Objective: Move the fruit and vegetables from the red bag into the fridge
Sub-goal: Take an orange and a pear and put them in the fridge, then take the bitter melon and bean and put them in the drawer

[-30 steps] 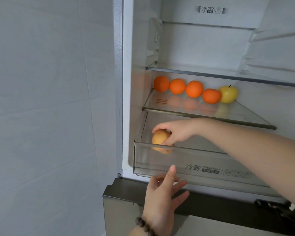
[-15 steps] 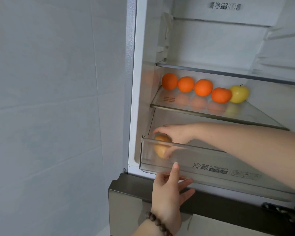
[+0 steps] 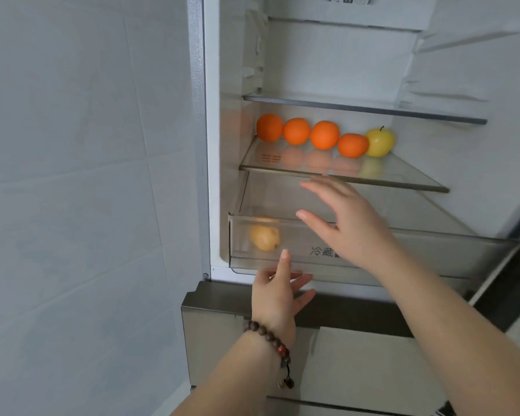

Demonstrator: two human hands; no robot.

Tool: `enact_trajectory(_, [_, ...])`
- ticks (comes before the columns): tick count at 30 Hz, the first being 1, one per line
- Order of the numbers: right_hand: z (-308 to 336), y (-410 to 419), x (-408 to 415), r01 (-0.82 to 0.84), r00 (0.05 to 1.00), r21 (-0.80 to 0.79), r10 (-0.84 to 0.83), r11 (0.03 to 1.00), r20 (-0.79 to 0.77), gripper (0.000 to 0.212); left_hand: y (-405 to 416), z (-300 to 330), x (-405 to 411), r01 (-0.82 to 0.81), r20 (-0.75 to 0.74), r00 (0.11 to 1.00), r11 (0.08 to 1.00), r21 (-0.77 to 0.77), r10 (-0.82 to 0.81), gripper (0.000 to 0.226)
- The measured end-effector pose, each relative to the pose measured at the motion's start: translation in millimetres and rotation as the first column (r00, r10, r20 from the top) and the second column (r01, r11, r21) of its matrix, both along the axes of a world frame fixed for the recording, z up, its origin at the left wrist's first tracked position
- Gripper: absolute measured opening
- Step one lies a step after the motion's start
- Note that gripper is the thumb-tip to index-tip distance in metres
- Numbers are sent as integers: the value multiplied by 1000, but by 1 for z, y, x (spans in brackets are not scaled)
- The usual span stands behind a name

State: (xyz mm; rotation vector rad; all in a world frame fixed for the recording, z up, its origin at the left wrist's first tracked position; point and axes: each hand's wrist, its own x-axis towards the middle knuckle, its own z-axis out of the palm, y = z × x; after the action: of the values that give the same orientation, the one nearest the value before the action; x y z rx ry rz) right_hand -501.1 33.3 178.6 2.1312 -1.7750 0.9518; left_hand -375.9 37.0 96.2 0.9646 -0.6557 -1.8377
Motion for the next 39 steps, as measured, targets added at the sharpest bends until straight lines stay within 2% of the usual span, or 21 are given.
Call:
enact_trajectory(3, [-17, 40, -2, 80, 996, -72, -76, 994, 52, 52, 0, -3, 6, 44, 73, 997, 997, -63, -40, 41])
enact_trajectory(6, [-44, 71, -3, 125, 992, -82, -122, 989, 39, 55, 9, -12, 15, 99, 244, 968, 981, -165, -57, 36])
enact_trajectory(9, [-73, 93, -4, 141, 988, -29, -139, 990, 64, 56, 27, -26, 26, 113, 417, 909, 953, -281, 15, 26])
enact_trajectory(14, [-120, 125, -6, 148, 986, 52, -152, 988, 68, 55, 72, -45, 48, 86, 564, 804, 900, -428, 191, 36])
enact_trajectory(18, [-157, 152, 0, 86, 992, 143, -99, 986, 84, 57, 116, -77, 61, 99, 695, 649, 872, -480, 309, 42])
enact_trajectory(21, [-183, 178, 11, 14, 992, 202, -38, 979, 118, 53, 156, -106, 76, 138, 804, 474, 872, -471, 359, 48])
enact_trajectory(24, [-207, 199, 36, -82, 987, 251, 44, 965, 156, 53, 200, -129, 102, 153, 846, 337, 863, -482, 413, 50])
enact_trajectory(28, [-235, 224, 99, -246, 964, 301, 199, 921, 179, 49, 269, -159, 155, 38, 908, 160, 917, -397, 387, 52])
enact_trajectory(32, [-250, 258, 184, -464, 886, 369, 411, 806, 217, 49, 342, -182, 210, -134, 940, -2, 932, -337, 340, 55])
enact_trajectory(36, [-258, 306, 268, -637, 767, 409, 594, 654, 243, 47, 422, -196, 264, -331, 949, -123, 890, -314, 289, 55])
enact_trajectory(39, [-262, 351, 329, -730, 658, 431, 717, 530, 232, 43, 487, -200, 304, -489, 953, -186, 819, -300, 238, 56])
